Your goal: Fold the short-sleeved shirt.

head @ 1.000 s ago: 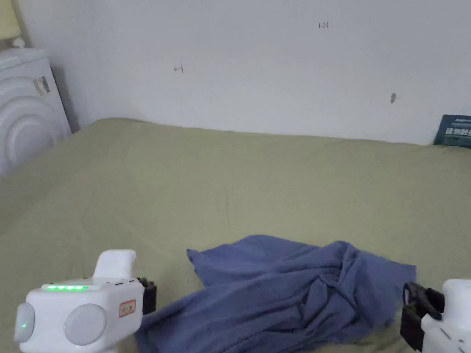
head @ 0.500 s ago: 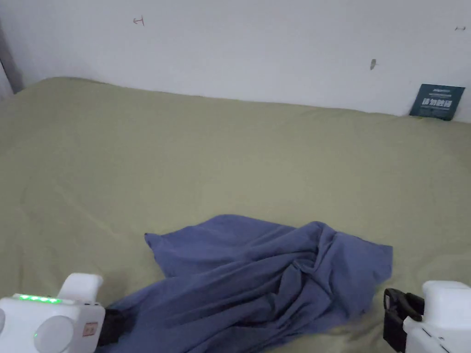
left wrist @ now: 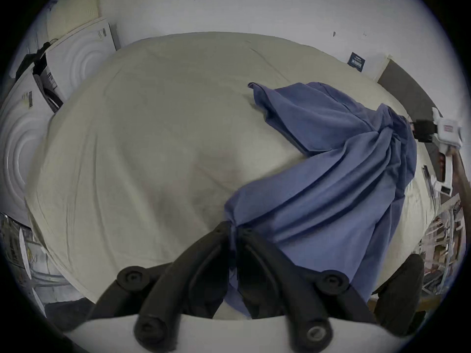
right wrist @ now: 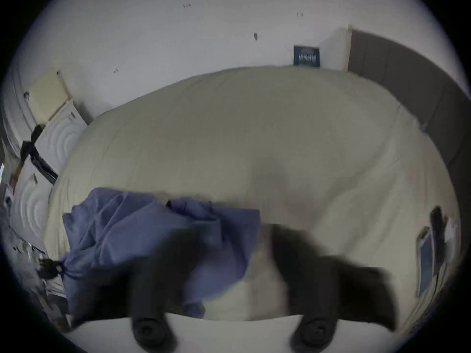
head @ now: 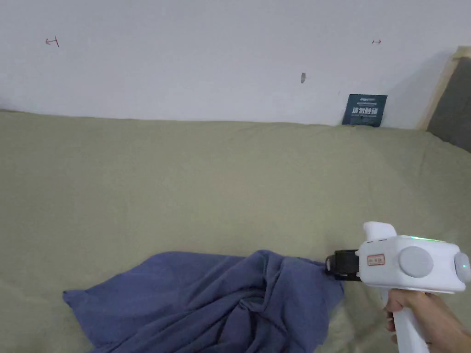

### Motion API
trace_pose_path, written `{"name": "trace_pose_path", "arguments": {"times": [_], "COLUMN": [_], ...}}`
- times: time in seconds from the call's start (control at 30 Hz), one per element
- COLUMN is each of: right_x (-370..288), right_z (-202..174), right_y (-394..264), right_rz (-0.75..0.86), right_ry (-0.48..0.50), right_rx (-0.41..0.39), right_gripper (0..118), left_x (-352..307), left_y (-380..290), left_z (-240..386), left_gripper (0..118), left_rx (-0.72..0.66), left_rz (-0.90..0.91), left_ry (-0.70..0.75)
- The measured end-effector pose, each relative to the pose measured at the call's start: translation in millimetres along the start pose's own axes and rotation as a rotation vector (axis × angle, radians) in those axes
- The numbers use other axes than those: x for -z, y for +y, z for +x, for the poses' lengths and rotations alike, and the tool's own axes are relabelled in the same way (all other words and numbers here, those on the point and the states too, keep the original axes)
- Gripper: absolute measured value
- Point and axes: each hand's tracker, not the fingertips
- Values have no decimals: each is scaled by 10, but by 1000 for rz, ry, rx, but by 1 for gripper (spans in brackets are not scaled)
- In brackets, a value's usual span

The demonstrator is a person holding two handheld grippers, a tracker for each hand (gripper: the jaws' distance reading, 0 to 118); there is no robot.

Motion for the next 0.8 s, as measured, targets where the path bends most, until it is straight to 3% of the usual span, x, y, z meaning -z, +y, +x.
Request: {"name": "trace_pose_path", "arguments": {"times": [0.13,0.23,0.3,0.33,0.37,0.4,0.47,0.8], "right_x": [307,503,538,463,350,234,-97,-2252], "right_z": [72,8,-72,-126,-142,-117,-112,-281], "right_y": [63,-22,-107,-123,-119,-104,-98,214], "right_rz": [-87,-151,-191,-146,-114,-89,-14,295], "right_ry": [2,-27,-66,-116,-147,-97,-89,-50], "right_rx": [17,-30,-87,-151,-201,-194,-108,-146], "right_gripper": [99,99,92,74,40,4,4,4], "left_x": [19,53,47,28,-13,-68,-235,-1700], "left_y": [-1,3,6,19,34,48,113,772], "left_z": [21,43,44,42,38,20,4,-9], "left_gripper": [4,4,4,4,4,4,4,4], "left_rx": [7,11,5,4,-1,-4,-5,19], "left_rz": [-2,-3,-7,-9,-4,0,36,353], "left_ry": [0,5,4,4,5,0,-2,80]}}
